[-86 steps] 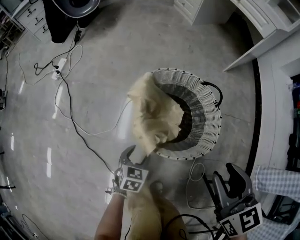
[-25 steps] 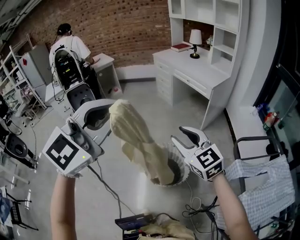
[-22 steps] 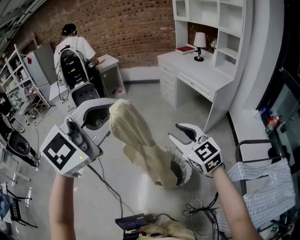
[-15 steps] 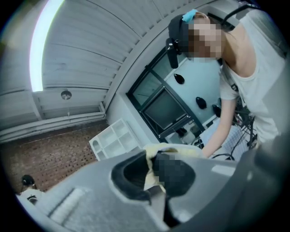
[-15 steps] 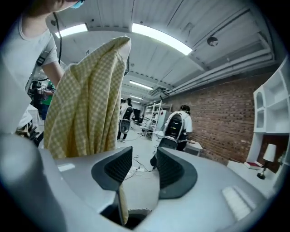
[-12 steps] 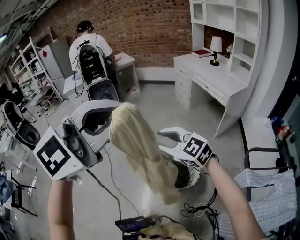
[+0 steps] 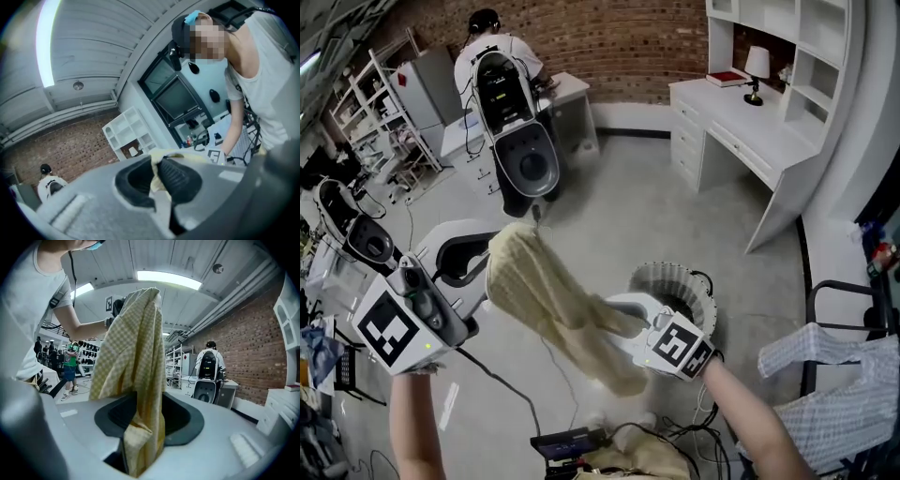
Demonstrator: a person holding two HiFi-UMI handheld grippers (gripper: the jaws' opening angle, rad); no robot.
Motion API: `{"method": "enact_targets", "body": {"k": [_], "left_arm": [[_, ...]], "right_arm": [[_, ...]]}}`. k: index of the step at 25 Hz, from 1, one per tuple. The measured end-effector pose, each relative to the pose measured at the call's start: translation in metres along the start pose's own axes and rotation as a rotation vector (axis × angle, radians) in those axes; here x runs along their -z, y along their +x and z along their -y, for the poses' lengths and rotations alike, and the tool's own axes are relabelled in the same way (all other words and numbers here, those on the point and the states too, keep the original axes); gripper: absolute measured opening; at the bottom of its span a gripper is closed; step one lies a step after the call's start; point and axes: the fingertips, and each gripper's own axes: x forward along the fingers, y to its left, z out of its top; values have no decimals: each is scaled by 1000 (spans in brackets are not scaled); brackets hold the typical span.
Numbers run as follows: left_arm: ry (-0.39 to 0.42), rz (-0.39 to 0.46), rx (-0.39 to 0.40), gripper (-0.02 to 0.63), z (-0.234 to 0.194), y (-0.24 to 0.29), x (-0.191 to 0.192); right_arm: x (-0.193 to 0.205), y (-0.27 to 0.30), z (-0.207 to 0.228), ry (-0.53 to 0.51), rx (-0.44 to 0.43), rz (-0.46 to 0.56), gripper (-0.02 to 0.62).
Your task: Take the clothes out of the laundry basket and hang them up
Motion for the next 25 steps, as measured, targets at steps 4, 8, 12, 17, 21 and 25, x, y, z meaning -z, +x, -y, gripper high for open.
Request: {"method": "enact_targets", "body": {"k": [4, 8, 12, 17, 21, 25], "left_arm": [[-1, -49, 13, 9, 7, -19, 12], [26, -73, 53, 9, 17, -40, 17], [43, -65, 66, 9, 19, -58, 17], [28, -41, 81, 9, 17, -71, 26], [13, -42, 85, 9, 17, -78, 49], [-106, -99, 60, 9, 19, -88, 103]], "right_arm": [[9, 8, -30, 33, -71, -5, 153], [-8, -8, 3, 67, 2, 87, 153], [7, 9, 35, 30, 4, -38, 153], [53, 72, 8, 124, -180, -172, 183], [78, 110, 1, 155, -123, -211, 73], [110, 100, 27, 217, 114, -256, 11]]}}
